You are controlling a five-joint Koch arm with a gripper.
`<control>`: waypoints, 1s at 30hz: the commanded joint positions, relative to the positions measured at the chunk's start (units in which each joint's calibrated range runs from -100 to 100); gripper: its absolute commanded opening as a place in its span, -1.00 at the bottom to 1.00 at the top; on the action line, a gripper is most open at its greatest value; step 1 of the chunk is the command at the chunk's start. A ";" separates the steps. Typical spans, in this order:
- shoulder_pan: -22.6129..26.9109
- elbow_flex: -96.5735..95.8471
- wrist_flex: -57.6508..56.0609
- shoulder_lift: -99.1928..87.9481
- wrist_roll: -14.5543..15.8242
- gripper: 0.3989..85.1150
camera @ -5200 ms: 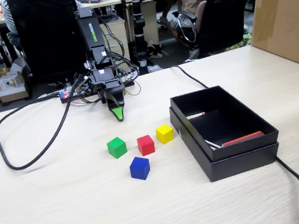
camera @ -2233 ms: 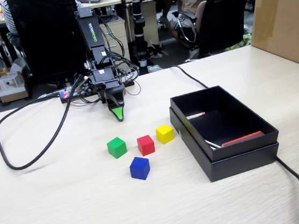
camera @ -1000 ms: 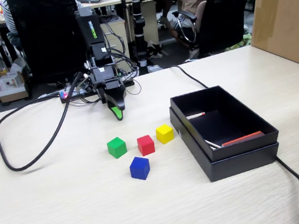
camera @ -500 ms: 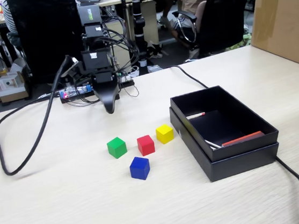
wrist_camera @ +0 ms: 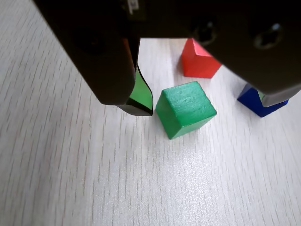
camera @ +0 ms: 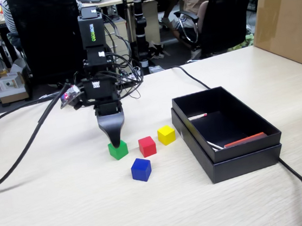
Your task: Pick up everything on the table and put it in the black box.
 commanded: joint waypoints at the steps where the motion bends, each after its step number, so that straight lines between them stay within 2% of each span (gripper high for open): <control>1: 0.24 4.95 -1.92 1.13 -0.88 0.05; 4: 0.24 5.86 -3.04 4.57 -0.88 0.04; 9: 0.20 7.85 -3.22 9.16 -0.88 -0.18; 14: 0.10 9.57 -3.30 10.08 -0.83 -0.60; 20: 0.54 13.93 -12.98 -1.62 -0.49 -0.60; 24: 4.49 21.45 -21.19 -12.98 0.98 -0.60; 25: 6.01 24.17 -23.35 -14.70 1.66 -0.60; 26: 9.62 28.43 -24.99 -16.43 2.93 -0.60; 27: 9.72 28.52 -24.99 -16.43 3.03 -0.60; 28: 13.43 32.51 -24.99 -15.16 4.30 -0.60; 30: 16.26 37.04 -24.99 -10.69 5.27 -0.60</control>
